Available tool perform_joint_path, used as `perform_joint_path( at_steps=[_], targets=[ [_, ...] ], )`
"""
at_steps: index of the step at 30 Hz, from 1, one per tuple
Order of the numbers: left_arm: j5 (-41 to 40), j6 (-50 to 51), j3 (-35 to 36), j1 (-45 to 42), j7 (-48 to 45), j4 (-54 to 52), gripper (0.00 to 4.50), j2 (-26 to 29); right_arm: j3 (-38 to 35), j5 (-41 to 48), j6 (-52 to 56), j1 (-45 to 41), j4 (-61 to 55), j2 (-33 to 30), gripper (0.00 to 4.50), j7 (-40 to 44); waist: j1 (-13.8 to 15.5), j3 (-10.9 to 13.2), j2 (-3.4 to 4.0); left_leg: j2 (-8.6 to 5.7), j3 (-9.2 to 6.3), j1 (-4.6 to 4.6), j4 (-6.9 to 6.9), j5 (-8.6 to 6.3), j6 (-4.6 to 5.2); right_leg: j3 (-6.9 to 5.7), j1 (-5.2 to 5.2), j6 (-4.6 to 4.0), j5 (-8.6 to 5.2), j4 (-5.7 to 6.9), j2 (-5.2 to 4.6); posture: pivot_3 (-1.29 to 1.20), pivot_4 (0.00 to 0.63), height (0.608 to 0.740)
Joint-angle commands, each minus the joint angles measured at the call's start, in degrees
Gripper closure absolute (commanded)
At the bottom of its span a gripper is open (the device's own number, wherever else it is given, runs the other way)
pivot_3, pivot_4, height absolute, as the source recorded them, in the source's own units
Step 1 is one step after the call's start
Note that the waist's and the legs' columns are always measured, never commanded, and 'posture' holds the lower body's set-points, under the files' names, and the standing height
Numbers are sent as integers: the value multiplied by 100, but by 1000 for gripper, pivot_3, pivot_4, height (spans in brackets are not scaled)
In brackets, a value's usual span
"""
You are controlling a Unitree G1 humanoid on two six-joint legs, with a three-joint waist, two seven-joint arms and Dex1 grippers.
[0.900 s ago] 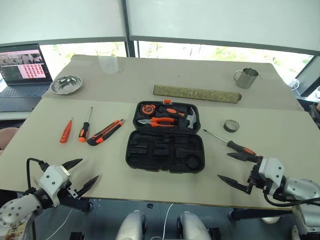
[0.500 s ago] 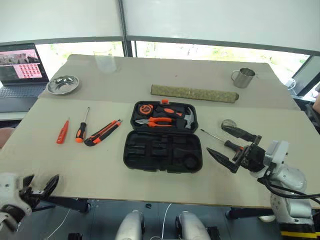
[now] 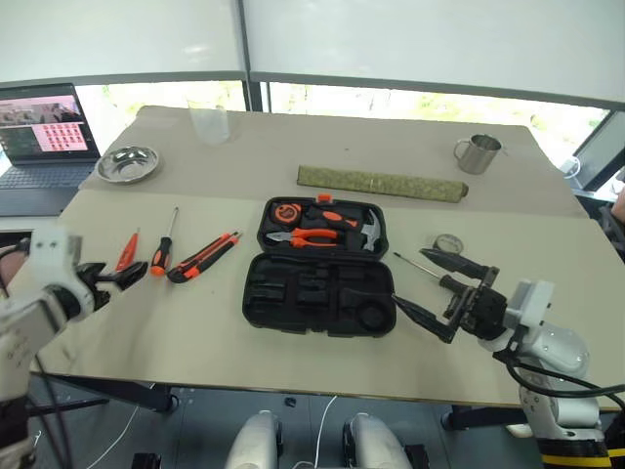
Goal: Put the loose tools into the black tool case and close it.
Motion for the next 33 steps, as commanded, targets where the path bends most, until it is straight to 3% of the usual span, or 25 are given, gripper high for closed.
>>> perform_joint_path(
  at_steps=[1,7,10,15,18,23,25,33],
  targets=[
    [506,87,-631,-859,91,898,0,-37,-55,-3,-186,32,37,-21,21,89,-69,1,-1,1,0,-5,-1,0,0,0,-6,-1,1,0,3,0,150,740],
    [1072,-132,-1280,-1732,-43,1995,0,-297,-137,-54,-379,372,97,10,21,135,-93,2,-3,4,1,-10,-9,-3,-2,0,-18,-2,1,6,3,0,150,740],
    [1262,-218,-1335,-1863,-27,2300,786,-382,-142,-76,-443,508,71,39,0,102,-76,2,-2,2,1,-9,-8,-3,-3,1,-15,-2,1,7,-1,0,150,740],
    [1337,-332,-1175,-1844,-108,2448,2682,-466,-125,-104,-474,648,-13,53,0,24,-69,2,-2,5,1,-7,-7,-2,-3,1,-14,-2,1,8,-3,0,150,740],
    [1311,-576,-977,-1768,-234,2393,3586,-509,-111,-122,-459,690,-66,37,0,-33,-64,2,-2,4,1,-9,-7,-2,-3,1,-14,-2,1,8,-7,0,150,740],
    [1303,-1487,-647,-1577,-589,2178,3630,-499,-176,-112,-410,753,-140,-21,0,-91,-64,2,-3,6,0,-10,-6,-2,-3,1,-15,-2,1,8,-8,0,150,740],
    [1293,-2318,-530,-1483,-981,2029,3630,-478,-232,-57,-352,804,-229,-102,0,-93,-63,3,-5,7,-1,-13,-6,-2,-4,1,-16,-2,2,8,-7,0,150,740],
    [1245,-4376,-860,-892,-3488,1051,3630,-20,-965,276,220,1282,-880,-758,0,-238,-30,4,-4,9,28,-14,-6,-3,-4,7,-14,-3,2,0,-14,0,150,740]
  ],
)
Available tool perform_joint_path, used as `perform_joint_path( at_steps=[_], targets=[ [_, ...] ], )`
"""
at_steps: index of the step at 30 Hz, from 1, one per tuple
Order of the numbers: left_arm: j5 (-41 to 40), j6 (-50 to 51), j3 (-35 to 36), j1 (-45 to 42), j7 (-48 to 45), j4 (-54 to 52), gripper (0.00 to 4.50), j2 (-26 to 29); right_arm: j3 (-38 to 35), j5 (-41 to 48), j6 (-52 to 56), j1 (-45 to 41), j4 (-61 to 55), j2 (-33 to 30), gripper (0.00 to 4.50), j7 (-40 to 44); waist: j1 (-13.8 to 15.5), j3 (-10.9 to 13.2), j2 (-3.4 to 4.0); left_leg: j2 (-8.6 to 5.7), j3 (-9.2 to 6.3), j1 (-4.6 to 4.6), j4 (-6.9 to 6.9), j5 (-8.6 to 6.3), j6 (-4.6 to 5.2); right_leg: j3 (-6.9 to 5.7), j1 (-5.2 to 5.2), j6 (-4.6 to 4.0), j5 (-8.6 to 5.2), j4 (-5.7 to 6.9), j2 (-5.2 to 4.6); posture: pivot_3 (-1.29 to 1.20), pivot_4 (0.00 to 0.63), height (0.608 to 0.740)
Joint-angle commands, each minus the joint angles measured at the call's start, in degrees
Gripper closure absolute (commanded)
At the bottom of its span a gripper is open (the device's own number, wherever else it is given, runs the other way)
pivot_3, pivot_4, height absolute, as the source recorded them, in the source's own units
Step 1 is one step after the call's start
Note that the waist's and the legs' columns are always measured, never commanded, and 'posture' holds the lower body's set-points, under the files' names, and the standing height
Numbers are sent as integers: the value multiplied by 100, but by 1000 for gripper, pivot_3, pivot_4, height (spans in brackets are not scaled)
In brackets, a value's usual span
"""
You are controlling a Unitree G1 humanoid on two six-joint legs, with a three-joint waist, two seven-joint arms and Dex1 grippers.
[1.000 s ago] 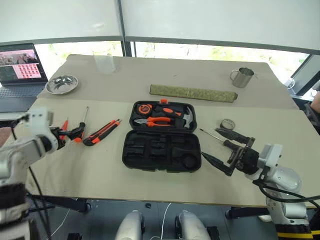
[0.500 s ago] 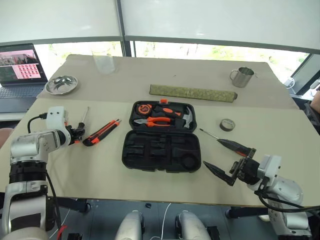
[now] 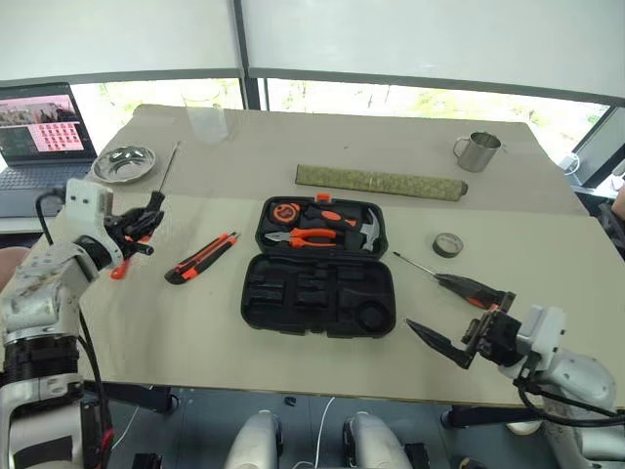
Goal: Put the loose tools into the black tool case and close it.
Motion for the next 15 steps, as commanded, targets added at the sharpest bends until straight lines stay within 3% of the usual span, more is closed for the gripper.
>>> perform_joint_path(
  at_steps=[1,8,15],
  targets=[
    [118,-1060,-375,187,-1277,-560,3630,335,-656,322,399,286,-456,-319,0,-155,11,0,0,2,13,2,0,0,0,-1,4,0,0,0,1,0,150,740],
    [879,-2076,-1909,-638,-2512,-760,3630,218,-946,416,868,599,-801,-552,0,-270,119,0,-1,6,48,-1,7,1,1,3,10,2,-1,-21,10,0,150,740],
    [2138,-2129,-3336,-1636,-2692,-206,3630,-314,-578,271,1245,465,-1124,-426,0,-544,51,1,-2,-3,56,-10,12,-1,5,11,5,18,-7,-23,19,0,150,740]
  ],
)
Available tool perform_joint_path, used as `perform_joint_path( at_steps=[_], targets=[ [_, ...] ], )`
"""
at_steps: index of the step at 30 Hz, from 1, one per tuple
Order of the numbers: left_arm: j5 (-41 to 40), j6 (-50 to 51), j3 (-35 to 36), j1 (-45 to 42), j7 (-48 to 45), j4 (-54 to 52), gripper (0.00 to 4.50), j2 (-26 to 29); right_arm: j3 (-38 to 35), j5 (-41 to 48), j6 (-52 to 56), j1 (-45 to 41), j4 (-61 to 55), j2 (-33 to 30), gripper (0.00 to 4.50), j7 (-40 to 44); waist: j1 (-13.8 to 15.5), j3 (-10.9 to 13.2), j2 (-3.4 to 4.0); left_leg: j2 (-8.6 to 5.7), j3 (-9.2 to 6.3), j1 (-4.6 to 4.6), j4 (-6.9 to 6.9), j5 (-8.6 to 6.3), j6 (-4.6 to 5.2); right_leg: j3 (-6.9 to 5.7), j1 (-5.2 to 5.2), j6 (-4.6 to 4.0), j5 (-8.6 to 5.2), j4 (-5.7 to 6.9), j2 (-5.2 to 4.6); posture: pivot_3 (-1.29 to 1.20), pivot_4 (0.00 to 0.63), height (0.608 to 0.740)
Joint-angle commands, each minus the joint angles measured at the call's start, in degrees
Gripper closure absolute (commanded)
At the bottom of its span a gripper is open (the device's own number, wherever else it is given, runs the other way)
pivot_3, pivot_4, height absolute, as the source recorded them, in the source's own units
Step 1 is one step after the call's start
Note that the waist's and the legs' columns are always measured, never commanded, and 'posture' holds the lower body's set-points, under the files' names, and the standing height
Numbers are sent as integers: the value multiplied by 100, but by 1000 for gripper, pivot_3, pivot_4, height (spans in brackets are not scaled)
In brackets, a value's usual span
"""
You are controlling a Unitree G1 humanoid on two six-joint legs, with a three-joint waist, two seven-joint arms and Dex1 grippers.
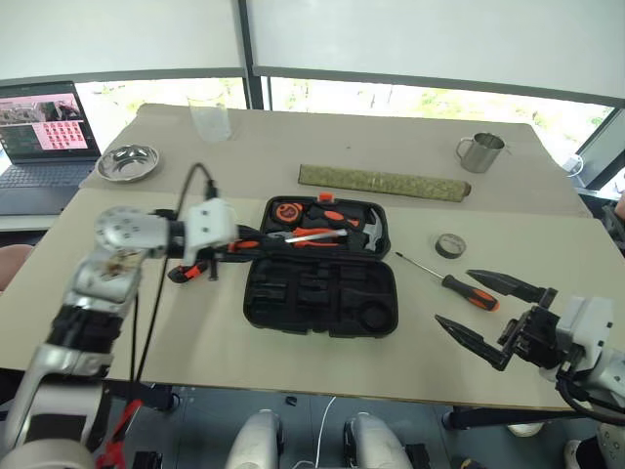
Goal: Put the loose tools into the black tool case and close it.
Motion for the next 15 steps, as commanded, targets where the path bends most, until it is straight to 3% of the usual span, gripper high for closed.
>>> perform_joint_path(
  at_steps=[1,6,15],
  targets=[
    [553,-67,-403,-268,-36,278,3630,-78,88,-62,92,-15,-271,62,0,-127,-41,0,0,2,0,-1,0,-1,1,1,-2,1,-1,0,3,0,150,740],
    [1127,-616,-701,-586,339,1009,3630,-419,183,-130,89,66,-402,208,0,-262,-56,1,-1,2,-2,-3,2,-1,3,1,-5,4,-3,4,4,0,150,740],
    [1391,-1092,-776,-677,490,1495,3630,-781,184,-163,77,305,-425,246,0,-175,-28,1,-2,-2,-3,-18,15,-2,4,-1,-12,6,-1,6,-3,0,150,740]
  ],
)
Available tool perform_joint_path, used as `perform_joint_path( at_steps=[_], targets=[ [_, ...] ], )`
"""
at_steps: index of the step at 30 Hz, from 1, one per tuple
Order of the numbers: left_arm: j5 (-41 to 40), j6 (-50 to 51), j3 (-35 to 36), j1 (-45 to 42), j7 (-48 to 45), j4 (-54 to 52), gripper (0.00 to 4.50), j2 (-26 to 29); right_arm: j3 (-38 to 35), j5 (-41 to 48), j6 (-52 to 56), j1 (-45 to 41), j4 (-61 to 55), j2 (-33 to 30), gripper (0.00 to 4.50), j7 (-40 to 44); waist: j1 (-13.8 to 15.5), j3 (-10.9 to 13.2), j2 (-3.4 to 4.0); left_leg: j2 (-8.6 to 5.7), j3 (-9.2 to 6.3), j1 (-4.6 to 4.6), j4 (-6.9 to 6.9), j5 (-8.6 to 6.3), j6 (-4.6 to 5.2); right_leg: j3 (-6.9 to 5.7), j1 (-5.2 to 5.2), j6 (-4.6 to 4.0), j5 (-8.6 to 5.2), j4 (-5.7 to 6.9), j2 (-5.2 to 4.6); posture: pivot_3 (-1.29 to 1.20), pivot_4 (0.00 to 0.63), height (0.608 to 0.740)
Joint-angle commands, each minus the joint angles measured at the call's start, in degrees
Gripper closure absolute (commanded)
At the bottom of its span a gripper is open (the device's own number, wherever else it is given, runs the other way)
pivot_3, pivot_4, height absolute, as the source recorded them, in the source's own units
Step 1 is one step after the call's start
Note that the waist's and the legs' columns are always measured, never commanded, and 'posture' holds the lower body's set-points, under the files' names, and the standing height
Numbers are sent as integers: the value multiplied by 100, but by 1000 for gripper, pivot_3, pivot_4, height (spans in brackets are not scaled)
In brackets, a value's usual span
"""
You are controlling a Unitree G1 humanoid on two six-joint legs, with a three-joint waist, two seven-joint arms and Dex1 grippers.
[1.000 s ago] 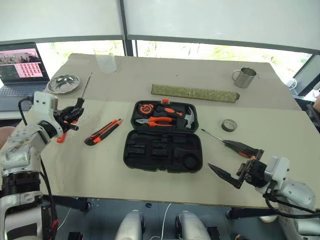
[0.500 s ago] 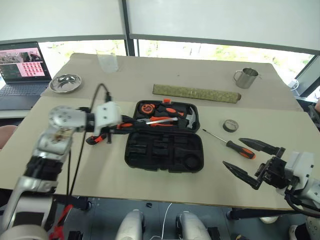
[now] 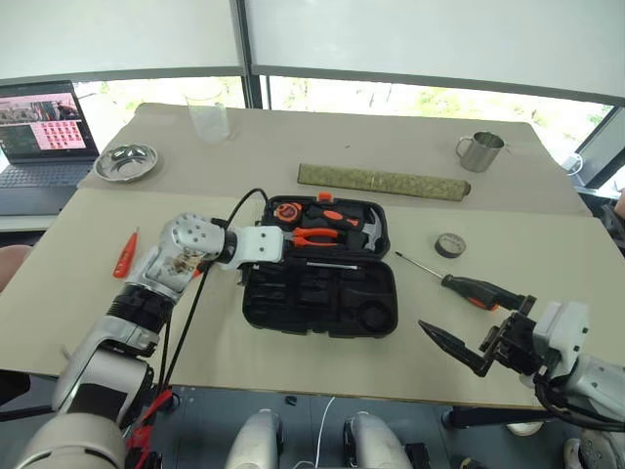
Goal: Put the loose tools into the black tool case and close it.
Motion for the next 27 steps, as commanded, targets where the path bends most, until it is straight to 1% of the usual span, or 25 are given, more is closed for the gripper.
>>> perform_joint_path(
  at_steps=[1,7,9,11,14,16,18,20,22,23,24,25,26,27],
  targets=[
    [57,-222,52,-118,53,-14,3630,-43,-66,48,-38,45,-166,7,0,56,1,0,0,1,0,0,2,0,0,0,0,0,0,1,1,0,150,740],
    [17,-166,91,-23,16,-75,3630,-13,-13,45,-42,38,-137,27,0,101,-9,0,0,2,-1,1,2,0,0,0,0,1,0,4,2,0,150,740],
    [-59,-176,158,-24,43,-107,2630,-33,23,53,-39,49,-128,37,0,126,-6,0,0,1,-1,1,3,0,0,0,0,1,0,5,2,0,150,740],
    [-126,-155,280,-50,179,-140,2054,-61,75,55,-29,67,-126,40,0,157,-5,0,0,1,-1,1,4,0,0,0,0,1,0,5,1,0,150,740],
    [-353,-47,583,-93,463,-170,913,-175,117,69,-1,40,-111,28,0,170,-4,0,0,2,-3,0,7,0,0,-1,-1,0,0,6,1,0,150,740],
    [-634,206,822,-78,515,-273,913,-274,124,84,26,8,-92,17,0,184,-3,0,0,2,-4,-2,10,0,0,-2,-1,0,0,9,0,0,150,740],
    [-1095,739,1105,7,490,-469,913,-425,131,126,81,-18,-85,13,0,198,-5,0,0,2,-5,-1,11,0,0,-3,0,-1,1,10,-1,0,150,740],
    [-1347,1098,1273,101,489,-556,913,-515,158,160,146,-66,-95,34,0,172,-7,0,0,2,-5,-1,13,0,0,-3,0,-1,1,13,-1,0,150,740],
    [-1429,1220,1305,232,466,-600,1430,-552,172,182,202,-115,-109,47,0,147,-8,0,1,2,-6,-1,15,-1,1,-3,0,-1,1,15,-1,0,150,740],
    [-1460,1283,1325,292,511,-601,1621,-596,176,186,224,-134,-111,50,0,145,-16,-1,1,1,-6,1,15,-1,1,-3,1,-3,2,16,0,0,150,740],
    [-1486,1337,1337,335,562,-591,2035,-639,176,189,242,-147,-112,52,0,146,-21,-1,1,1,-6,2,15,-1,1,-2,1,-4,2,17,1,0,150,740],
    [-1487,1373,1357,370,654,-538,2193,-694,180,187,253,-155,-109,56,0,152,-21,0,1,2,-6,3,15,-1,1,-2,1,-7,4,18,1,0,150,740],
    [-1467,1386,1369,393,746,-474,2770,-740,181,185,259,-158,-104,60,0,159,-19,-1,1,1,-6,3,15,-1,1,-3,1,-7,4,19,2,0,150,740],
    [-1428,1342,1363,427,810,-403,3101,-781,178,183,261,-156,-96,64,0,170,-17,0,1,1,-7,2,16,-1,1,-3,1,-8,5,19,1,0,150,740]
  ],
)
